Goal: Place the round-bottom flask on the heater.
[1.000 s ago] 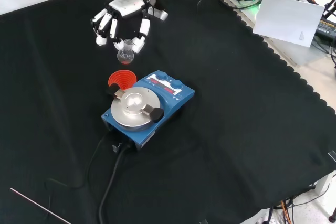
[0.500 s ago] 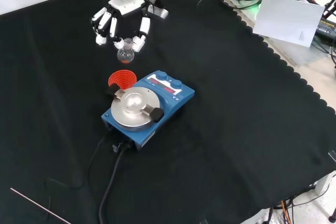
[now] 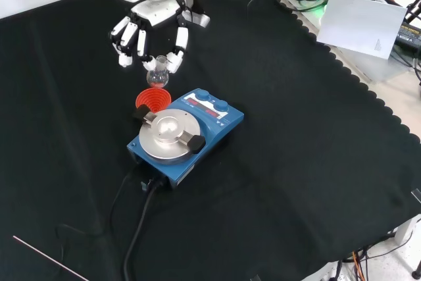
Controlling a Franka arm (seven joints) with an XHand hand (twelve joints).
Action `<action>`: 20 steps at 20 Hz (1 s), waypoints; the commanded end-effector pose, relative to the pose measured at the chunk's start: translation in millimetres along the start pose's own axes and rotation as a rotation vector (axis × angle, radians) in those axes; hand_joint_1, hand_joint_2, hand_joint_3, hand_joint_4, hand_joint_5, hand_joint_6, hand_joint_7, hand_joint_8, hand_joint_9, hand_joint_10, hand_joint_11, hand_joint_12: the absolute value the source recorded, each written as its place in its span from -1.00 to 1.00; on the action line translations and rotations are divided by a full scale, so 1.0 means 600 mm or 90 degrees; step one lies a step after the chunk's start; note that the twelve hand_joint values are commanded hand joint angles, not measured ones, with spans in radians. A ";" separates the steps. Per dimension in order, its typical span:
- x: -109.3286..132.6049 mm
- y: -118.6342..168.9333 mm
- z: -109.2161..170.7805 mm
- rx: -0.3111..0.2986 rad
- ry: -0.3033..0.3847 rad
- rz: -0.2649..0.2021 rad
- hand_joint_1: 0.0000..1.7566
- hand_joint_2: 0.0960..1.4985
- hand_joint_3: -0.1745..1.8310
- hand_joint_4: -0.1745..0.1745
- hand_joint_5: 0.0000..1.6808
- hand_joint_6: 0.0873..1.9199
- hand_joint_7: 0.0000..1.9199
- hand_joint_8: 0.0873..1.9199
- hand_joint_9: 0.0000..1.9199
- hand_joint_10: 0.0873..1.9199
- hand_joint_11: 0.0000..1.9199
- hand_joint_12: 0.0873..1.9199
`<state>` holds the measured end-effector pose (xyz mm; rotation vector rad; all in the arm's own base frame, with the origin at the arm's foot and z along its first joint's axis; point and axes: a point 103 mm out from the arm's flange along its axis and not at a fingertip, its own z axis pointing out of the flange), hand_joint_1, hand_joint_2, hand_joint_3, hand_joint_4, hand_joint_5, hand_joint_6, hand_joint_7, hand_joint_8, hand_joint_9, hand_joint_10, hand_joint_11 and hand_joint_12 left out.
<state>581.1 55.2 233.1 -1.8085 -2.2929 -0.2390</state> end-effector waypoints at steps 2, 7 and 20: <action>0.056 0.029 0.020 0.026 0.018 -0.032 0.24 -0.11 -0.19 1.00 0.37 -0.15 -0.49 -0.48 -0.33 -0.49 -0.72 0.34; 0.088 0.046 0.031 0.034 0.032 -0.056 0.24 -0.11 -0.18 1.00 0.38 -0.15 -0.49 -0.48 -0.33 -0.49 -0.72 0.34; 0.122 0.062 0.053 0.057 0.025 -0.087 0.25 -0.13 -0.16 1.00 0.38 -0.15 -0.49 -0.48 -0.33 -0.49 -0.73 0.34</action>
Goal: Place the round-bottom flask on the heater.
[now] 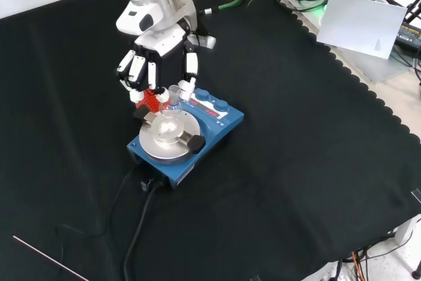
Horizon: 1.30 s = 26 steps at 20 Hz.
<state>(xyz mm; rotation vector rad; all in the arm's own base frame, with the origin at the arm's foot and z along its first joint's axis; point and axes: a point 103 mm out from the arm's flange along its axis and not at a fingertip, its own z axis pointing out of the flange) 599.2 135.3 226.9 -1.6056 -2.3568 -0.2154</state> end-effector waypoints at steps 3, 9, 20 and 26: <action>0.003 0.007 0.018 0.016 -0.004 -0.002 0.25 -0.14 -0.16 1.00 0.39 -0.15 -0.49 -0.48 -0.33 -0.49 -0.73 0.34; -0.005 0.014 0.028 0.028 -0.008 -0.002 0.25 -0.15 -0.15 1.00 0.39 -0.15 -0.50 -0.48 -0.33 -0.49 -0.73 0.34; -0.028 0.015 0.034 0.037 -0.007 0.005 0.25 -0.16 -0.14 1.00 0.39 -0.15 -0.50 -0.48 -0.33 -0.49 -0.73 0.34; -0.034 0.018 0.040 0.047 -0.010 0.011 0.25 -0.16 -0.13 1.00 0.39 -0.15 -0.50 -0.48 -0.33 -0.49 -0.73 0.34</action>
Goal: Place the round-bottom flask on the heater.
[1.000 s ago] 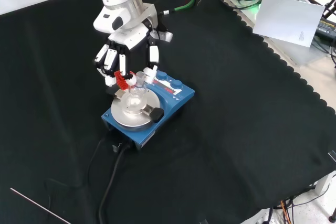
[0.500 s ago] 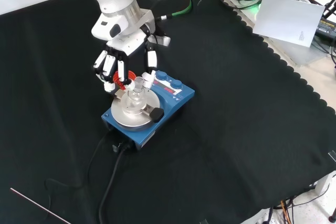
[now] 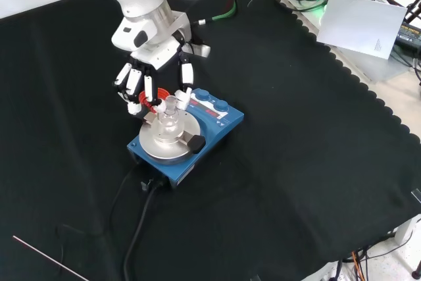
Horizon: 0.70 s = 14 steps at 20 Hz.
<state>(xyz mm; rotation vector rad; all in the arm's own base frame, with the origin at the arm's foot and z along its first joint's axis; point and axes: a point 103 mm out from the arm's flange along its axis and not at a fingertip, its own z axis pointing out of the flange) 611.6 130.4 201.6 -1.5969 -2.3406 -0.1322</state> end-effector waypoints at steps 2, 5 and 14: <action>-0.008 0.007 0.014 0.015 -0.002 0.004 0.25 -0.16 -0.13 1.00 0.39 -0.15 -0.50 -0.48 -0.33 -0.49 -0.73 0.34; -0.015 0.010 0.026 0.015 -0.004 0.008 0.25 -0.16 -0.13 1.00 0.39 -0.15 -0.50 -0.48 -0.34 -0.49 -0.73 0.34; -0.029 0.006 0.034 0.017 0.004 0.016 0.25 -0.17 -0.12 1.00 0.39 -0.14 -0.50 -0.48 -0.34 -0.49 -0.73 0.34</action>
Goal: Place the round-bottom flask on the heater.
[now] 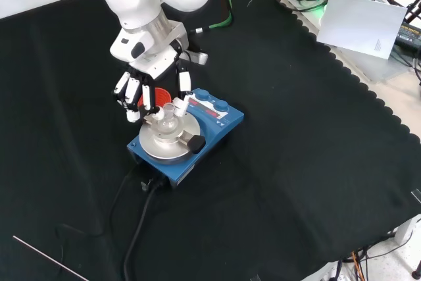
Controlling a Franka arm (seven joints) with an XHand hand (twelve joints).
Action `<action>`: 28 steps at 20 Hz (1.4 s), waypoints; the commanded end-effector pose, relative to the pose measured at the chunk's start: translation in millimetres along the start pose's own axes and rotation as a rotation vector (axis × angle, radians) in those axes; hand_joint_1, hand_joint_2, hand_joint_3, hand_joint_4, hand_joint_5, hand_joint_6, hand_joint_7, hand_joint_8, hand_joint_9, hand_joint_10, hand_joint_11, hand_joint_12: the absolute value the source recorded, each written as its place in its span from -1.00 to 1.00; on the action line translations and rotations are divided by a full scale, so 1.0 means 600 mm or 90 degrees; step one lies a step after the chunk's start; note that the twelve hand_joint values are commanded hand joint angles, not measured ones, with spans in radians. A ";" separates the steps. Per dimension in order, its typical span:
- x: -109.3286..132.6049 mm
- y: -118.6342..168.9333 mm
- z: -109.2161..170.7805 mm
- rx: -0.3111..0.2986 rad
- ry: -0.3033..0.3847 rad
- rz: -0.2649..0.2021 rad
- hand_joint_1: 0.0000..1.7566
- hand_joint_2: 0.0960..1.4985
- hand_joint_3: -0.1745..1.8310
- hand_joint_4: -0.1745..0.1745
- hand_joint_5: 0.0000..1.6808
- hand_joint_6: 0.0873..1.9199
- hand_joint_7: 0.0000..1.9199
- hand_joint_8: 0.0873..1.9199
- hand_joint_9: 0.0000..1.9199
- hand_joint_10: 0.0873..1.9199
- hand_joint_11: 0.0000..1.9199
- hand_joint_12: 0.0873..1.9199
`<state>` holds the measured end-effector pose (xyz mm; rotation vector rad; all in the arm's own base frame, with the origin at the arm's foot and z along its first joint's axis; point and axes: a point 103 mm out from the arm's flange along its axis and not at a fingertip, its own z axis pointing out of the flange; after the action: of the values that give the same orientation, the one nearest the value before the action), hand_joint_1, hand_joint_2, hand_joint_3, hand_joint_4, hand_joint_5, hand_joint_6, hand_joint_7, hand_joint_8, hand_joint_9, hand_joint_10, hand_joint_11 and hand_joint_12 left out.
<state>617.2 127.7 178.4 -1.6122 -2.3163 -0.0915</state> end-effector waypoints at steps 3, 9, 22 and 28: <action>-0.004 -0.001 0.005 0.009 0.007 0.000 0.25 -0.16 -0.13 1.00 0.38 -0.14 -0.50 -0.48 -0.34 -0.49 -0.73 0.34; 0.002 0.000 0.007 0.028 0.017 -0.010 0.11 -0.05 -0.32 0.50 0.03 -0.15 -0.59 -0.45 -0.43 -0.44 -0.80 0.36; -0.010 -0.017 -0.013 0.031 0.016 -0.013 -0.07 -0.34 -0.16 0.06 -0.56 -0.72 -0.73 -0.41 -0.54 -0.36 -0.92 0.42; -0.002 -0.037 -0.048 0.007 0.030 0.001 -0.08 -0.33 -0.18 0.08 -0.53 -0.79 -0.73 -0.40 -0.53 -0.36 -0.92 0.44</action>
<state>608.7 119.4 190.5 -1.5643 -2.3026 -0.0640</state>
